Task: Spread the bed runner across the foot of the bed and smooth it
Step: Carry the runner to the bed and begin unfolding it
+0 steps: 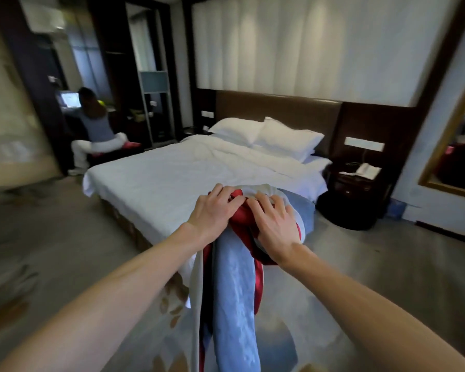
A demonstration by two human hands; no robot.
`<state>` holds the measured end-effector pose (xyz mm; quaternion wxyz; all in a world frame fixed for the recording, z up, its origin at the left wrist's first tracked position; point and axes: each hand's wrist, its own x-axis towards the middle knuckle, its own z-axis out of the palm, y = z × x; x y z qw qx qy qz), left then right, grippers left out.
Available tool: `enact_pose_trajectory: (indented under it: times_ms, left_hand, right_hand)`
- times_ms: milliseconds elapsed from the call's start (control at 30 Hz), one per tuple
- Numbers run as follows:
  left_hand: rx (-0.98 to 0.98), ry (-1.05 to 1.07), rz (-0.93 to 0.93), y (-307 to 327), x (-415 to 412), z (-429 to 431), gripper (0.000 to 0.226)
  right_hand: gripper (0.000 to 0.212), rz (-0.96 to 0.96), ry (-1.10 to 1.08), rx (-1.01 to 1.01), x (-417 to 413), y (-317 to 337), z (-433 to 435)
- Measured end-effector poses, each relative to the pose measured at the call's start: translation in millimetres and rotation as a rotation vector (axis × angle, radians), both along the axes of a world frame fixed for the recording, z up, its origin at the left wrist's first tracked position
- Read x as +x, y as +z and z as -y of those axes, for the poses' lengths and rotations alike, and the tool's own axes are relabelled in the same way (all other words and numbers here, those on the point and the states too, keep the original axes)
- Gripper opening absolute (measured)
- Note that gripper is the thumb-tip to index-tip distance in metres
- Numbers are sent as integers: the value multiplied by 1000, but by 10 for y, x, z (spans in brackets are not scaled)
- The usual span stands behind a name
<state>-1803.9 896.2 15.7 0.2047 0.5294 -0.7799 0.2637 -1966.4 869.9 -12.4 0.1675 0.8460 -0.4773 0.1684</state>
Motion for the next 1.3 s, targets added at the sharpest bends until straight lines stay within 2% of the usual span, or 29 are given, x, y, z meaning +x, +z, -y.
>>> enact_pose_trajectory:
  times_ms: [300, 500, 633, 767, 1000, 1233, 1300]
  left_hand:
    - [15, 248, -28, 143, 1391, 1034, 35]
    - [-14, 323, -5, 167, 2455, 1560, 32]
    - [-21, 346, 10, 40, 3296, 1990, 29]
    - [-53, 351, 8, 26, 4162, 2397, 40]
    - [-105, 348, 68, 48, 5468, 3115, 39]
    - [-153, 348, 105, -177, 6562, 4022, 26]
    - [-218, 366, 123, -277, 7086, 4510, 25]
  right_hand:
    - [55, 50, 232, -30, 1506, 119, 1447]
    - [58, 51, 348, -20, 2664, 100, 2165]
    - [56, 52, 396, -32, 3492, 7, 2637]
    - [56, 50, 408, -32, 4363, -13, 3060]
    - [55, 59, 428, -39, 5641, 1, 3771]
    - [55, 69, 460, -11, 6686, -97, 4619]
    - [54, 81, 484, -41, 7179, -171, 5099]
